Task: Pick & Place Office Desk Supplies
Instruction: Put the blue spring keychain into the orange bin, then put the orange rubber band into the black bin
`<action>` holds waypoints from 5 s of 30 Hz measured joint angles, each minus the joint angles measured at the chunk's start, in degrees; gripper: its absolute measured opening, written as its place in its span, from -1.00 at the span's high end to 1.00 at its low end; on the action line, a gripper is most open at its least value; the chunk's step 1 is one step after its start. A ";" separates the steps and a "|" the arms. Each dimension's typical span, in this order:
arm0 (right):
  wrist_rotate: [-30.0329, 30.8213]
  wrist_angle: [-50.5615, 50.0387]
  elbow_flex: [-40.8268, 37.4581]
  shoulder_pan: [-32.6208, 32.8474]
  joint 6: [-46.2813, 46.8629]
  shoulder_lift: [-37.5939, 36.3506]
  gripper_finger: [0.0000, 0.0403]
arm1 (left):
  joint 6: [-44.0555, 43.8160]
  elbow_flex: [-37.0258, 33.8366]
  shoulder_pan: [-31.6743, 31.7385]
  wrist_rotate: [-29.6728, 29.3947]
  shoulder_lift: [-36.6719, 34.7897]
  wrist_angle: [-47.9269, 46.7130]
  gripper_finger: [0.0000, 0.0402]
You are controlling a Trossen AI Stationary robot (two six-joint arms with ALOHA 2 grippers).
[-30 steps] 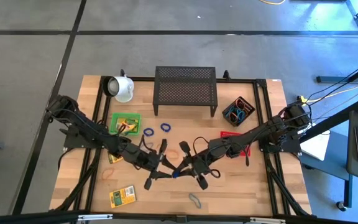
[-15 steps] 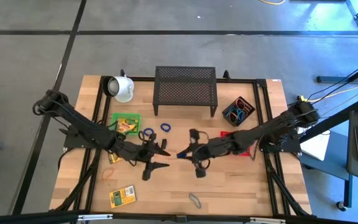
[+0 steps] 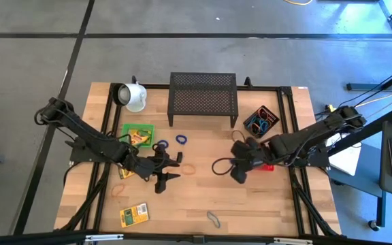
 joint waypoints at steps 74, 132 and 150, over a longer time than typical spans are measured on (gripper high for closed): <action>9.02 -15.79 -2.69 0.37 23.11 8.99 0.05 | -73.19 -0.10 -28.44 26.73 13.41 -49.54 0.06; 14.51 29.94 3.50 0.53 -18.01 12.09 0.05 | -25.30 16.34 -17.48 -11.53 16.61 -31.69 0.99; -9.60 68.15 3.41 0.45 -56.25 24.97 0.05 | 11.32 20.09 -12.23 -18.83 16.55 -6.79 0.99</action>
